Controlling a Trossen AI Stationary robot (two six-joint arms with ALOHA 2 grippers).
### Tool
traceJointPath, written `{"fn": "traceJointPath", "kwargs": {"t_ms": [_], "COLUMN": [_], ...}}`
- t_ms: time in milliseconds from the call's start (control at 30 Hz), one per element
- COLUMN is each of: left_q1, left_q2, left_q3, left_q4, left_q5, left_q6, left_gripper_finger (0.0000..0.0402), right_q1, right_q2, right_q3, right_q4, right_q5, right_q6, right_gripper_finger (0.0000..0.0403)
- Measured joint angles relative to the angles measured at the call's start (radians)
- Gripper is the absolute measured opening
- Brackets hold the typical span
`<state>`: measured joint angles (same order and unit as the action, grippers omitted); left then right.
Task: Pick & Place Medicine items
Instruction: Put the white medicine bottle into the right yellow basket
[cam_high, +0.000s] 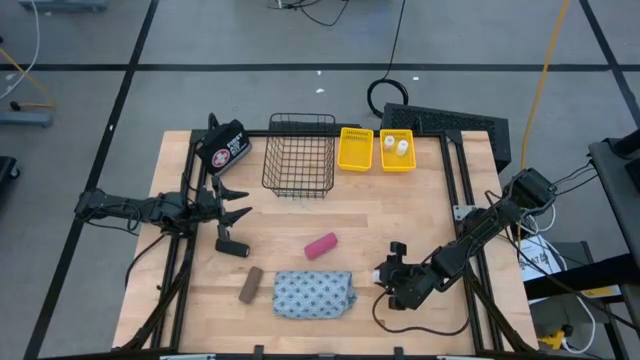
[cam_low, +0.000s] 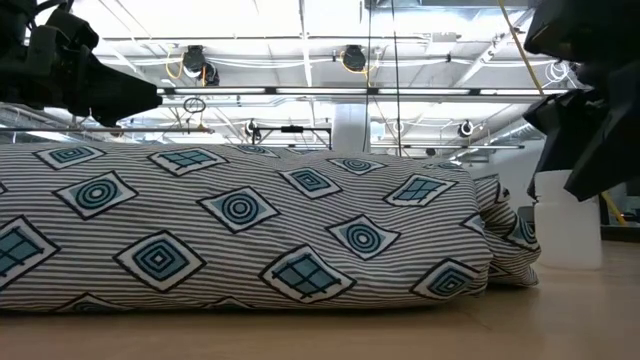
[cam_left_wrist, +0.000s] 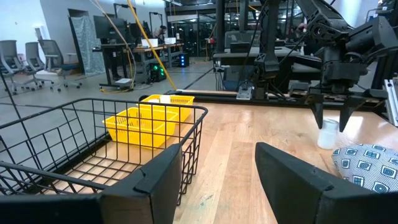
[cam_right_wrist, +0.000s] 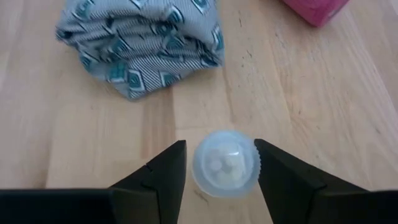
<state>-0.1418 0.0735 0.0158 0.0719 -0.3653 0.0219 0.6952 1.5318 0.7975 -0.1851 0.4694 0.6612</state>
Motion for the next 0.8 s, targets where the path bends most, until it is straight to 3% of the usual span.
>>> {"fn": "traceJointPath", "kwargs": {"t_ms": [800], "left_q1": [0.000], "left_q2": [0.000], "left_q3": [0.000], "left_q4": [0.000], "left_q5": [0.000], "left_q6": [0.000], "left_gripper_finger": [0.0214], "right_q1": [0.000], "right_q2": [0.000], "right_q3": [0.000], "right_q4": [0.001], "right_q5": [0.000], "right_q6": [-0.064], "right_gripper_finger": [0.0146]}}
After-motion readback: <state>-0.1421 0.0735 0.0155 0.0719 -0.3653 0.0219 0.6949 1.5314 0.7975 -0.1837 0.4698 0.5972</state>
